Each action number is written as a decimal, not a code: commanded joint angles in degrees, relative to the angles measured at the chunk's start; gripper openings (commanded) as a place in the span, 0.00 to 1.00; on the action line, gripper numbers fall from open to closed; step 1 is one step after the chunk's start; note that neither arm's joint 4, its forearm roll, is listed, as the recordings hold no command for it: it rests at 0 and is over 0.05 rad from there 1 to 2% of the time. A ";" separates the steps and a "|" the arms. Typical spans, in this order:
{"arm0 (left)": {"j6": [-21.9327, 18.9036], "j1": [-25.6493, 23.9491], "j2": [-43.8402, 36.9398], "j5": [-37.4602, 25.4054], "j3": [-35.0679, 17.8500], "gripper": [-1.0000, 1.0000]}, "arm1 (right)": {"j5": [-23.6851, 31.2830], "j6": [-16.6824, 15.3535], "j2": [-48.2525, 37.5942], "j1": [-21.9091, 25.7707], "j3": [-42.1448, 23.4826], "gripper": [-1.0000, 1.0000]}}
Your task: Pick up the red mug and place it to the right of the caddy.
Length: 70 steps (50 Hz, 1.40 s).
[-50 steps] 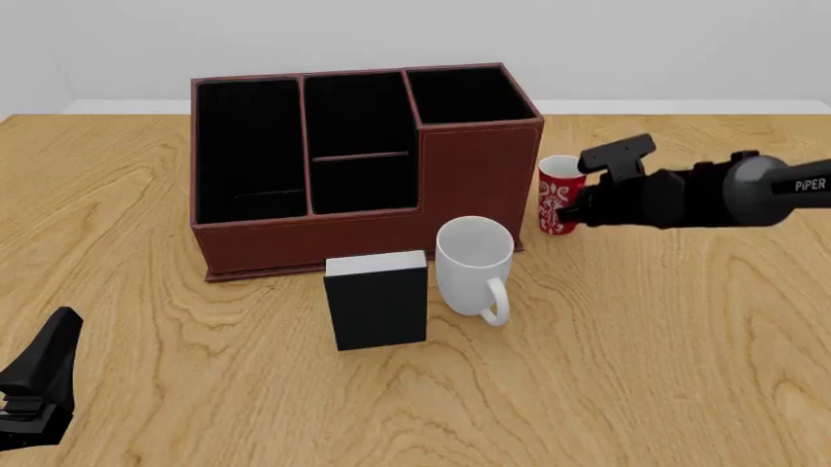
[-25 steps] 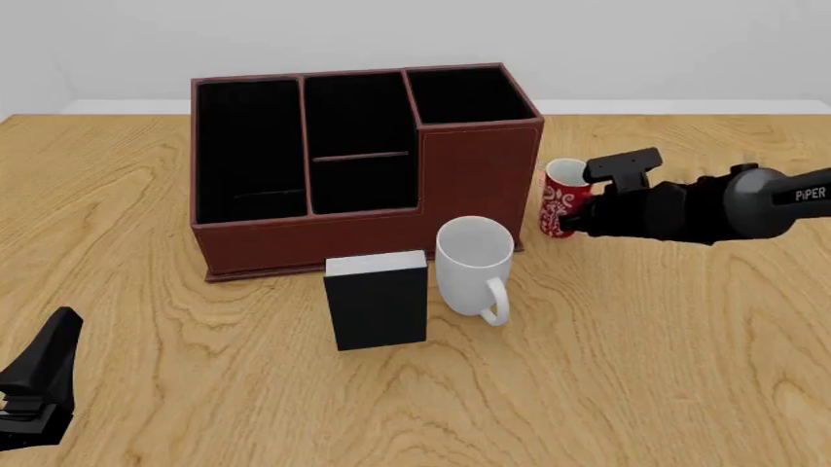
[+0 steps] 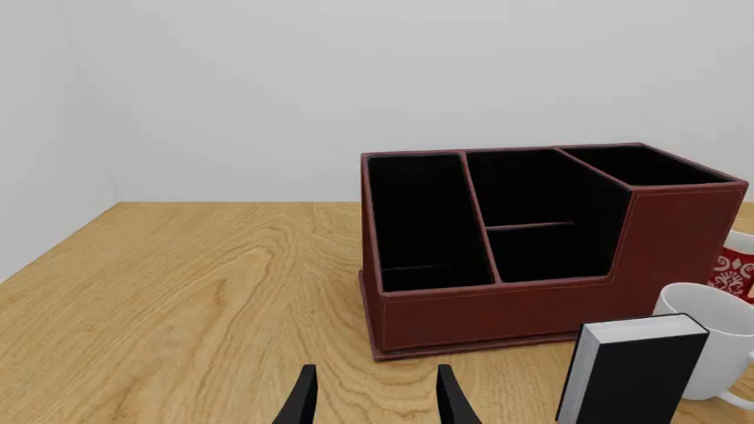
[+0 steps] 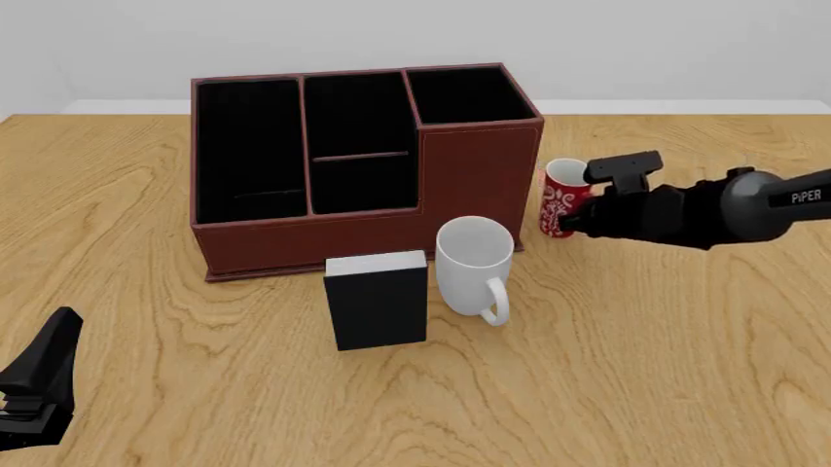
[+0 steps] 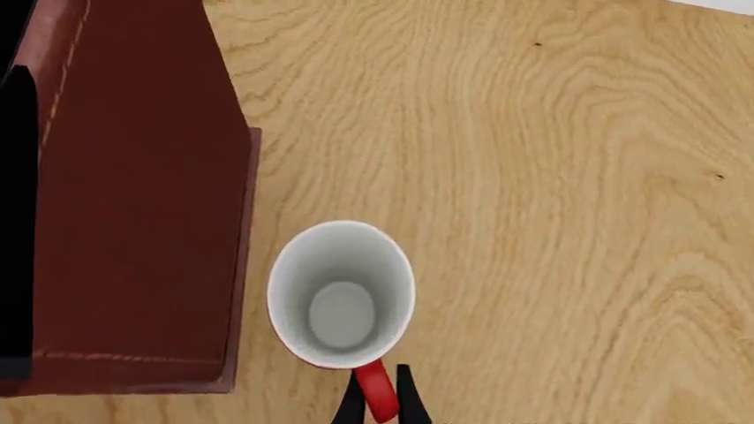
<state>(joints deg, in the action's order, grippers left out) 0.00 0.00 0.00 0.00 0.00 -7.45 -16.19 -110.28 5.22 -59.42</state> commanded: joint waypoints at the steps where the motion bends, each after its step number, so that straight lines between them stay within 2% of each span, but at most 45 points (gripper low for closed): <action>1: 0.00 0.00 0.00 0.00 0.00 1.00 | 1.18 4.40 -2.73 1.68 4.19 1.00; 24: 0.00 0.00 0.00 0.00 0.00 1.00 | 1.40 5.87 -2.53 1.86 4.15 1.00; 32: 0.00 0.00 0.00 0.00 0.00 1.00 | 0.74 6.25 -0.40 1.49 6.47 1.00; 38: 0.00 0.00 0.00 0.00 0.00 1.00 | -1.37 6.77 3.13 1.18 11.43 1.00; 48: 0.00 0.00 0.00 0.00 0.00 1.00 | -5.45 9.25 13.83 2.14 24.61 1.00; 55: 0.00 0.00 0.00 0.00 0.00 1.00 | -5.06 11.04 28.42 2.84 35.71 1.00; 61: 0.00 0.00 0.00 0.00 0.00 1.00 | 0.08 14.50 45.42 3.45 44.02 1.00; 64: 0.00 0.00 0.00 0.00 0.00 1.00 | 5.08 15.74 55.61 3.33 47.07 1.00; 67: 0.00 0.00 0.00 0.00 0.00 1.00 | 14.14 17.72 69.45 3.89 49.08 1.00; 70: 0.00 0.00 0.00 0.00 0.00 1.00 | 21.83 17.84 80.00 3.41 49.64 1.00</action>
<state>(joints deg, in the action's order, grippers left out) 0.00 0.00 0.00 0.00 0.00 -0.96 -1.75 -59.96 8.54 -17.88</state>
